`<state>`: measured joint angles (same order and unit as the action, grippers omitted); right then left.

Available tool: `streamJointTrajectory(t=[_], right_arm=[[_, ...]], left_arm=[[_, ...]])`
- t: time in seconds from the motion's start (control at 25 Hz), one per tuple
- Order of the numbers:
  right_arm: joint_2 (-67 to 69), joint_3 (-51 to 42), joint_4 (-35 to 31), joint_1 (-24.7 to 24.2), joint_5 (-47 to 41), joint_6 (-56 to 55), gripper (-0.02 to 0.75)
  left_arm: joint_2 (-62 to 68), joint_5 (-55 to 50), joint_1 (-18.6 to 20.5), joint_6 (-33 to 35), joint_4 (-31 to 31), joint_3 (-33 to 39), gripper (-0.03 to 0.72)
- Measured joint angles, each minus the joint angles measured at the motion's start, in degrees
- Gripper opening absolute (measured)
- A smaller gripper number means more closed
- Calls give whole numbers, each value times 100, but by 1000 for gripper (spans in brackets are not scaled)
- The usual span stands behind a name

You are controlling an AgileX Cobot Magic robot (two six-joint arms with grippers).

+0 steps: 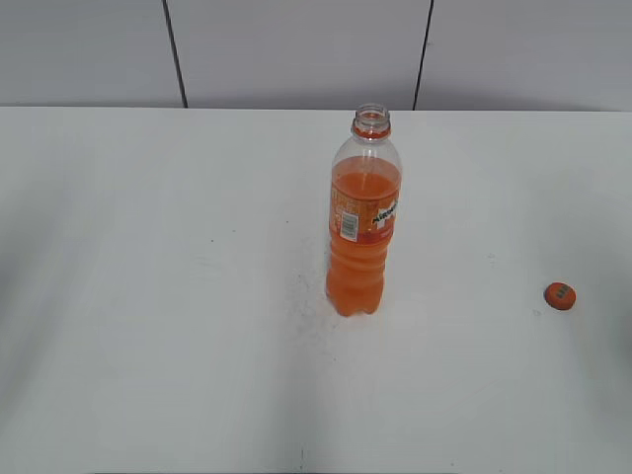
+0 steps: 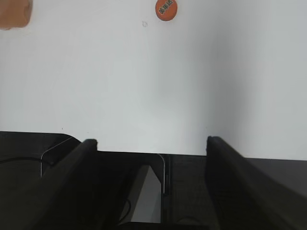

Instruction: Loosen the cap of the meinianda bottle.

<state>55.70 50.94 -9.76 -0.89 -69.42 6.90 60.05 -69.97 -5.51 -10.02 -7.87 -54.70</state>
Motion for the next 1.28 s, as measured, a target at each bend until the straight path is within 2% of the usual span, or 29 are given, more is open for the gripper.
streamJointTrajectory(t=[0.36, 0.68, 0.8, 1.04, 1.28], right_arm=[[-2331, -1135, 140, 0, -29, -172, 518], [-3982, -1919, 259, 0, 13, -291, 515], [-4515, -1984, 265, 0, 170, -200, 515], [-5434, -2036, 270, 0, 339, -62, 515], [-5605, -2145, 306, 0, 552, -9, 515]], left_arm=[[-3047, -11, 0, 0, -259, 1182, 552], [-5045, -31, 0, 0, -252, 1801, 552], [-5516, -54, 0, 13, -242, 2097, 552], [-6041, 13, 0, 158, -212, 2176, 552], [-6046, 546, 0, 452, 285, 2257, 547]])
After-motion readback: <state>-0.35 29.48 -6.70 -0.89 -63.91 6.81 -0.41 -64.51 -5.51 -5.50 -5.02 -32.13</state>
